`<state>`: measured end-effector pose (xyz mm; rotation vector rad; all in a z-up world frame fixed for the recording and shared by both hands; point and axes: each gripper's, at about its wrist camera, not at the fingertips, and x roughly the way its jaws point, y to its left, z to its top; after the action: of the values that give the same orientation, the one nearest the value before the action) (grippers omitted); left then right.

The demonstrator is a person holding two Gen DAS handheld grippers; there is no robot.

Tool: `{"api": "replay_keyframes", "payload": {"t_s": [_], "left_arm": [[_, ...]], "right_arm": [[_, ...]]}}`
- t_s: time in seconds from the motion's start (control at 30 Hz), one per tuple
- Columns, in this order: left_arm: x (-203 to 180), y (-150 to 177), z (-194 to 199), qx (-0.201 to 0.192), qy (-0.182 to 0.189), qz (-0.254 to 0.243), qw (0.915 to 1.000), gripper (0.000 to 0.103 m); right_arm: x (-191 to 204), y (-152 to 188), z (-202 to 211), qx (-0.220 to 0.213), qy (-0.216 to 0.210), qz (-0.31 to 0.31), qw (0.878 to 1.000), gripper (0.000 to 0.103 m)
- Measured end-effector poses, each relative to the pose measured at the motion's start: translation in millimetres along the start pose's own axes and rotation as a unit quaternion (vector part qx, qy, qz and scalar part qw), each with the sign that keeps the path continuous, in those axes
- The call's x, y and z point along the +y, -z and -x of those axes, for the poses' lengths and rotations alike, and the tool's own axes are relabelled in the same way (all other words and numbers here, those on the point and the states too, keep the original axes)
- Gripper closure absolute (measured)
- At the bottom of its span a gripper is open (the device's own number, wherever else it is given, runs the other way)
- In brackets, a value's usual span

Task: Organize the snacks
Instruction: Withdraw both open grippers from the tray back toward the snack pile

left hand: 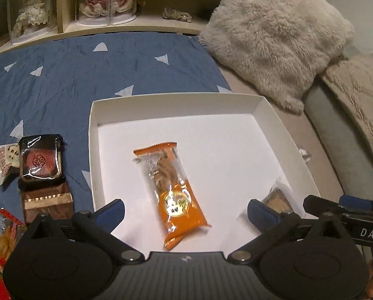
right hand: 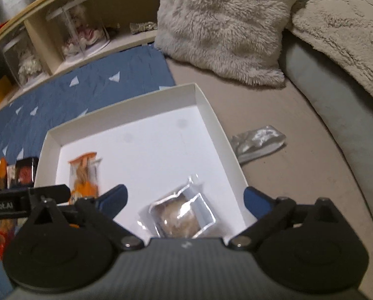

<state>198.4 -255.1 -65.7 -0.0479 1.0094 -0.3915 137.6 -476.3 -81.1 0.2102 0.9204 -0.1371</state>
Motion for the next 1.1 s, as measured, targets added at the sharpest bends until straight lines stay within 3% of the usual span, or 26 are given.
{"api": "replay_keyframes", "payload": {"t_s": [0.57,1.1], "left_arm": [[5.8,23.7,30.2,0.0,-0.012,-0.023,0.9997,0.0],[47.9,45.7,75.8,-0.026,-0.008,-0.018,0.9995,0.0]], "right_arm": [[1.2,25.2,35.6,-0.003,0.009,0.012,1.0,0.001],[18.4,49.4,66.8,-0.019,0.004,0.01,1.0,0.001]]}}
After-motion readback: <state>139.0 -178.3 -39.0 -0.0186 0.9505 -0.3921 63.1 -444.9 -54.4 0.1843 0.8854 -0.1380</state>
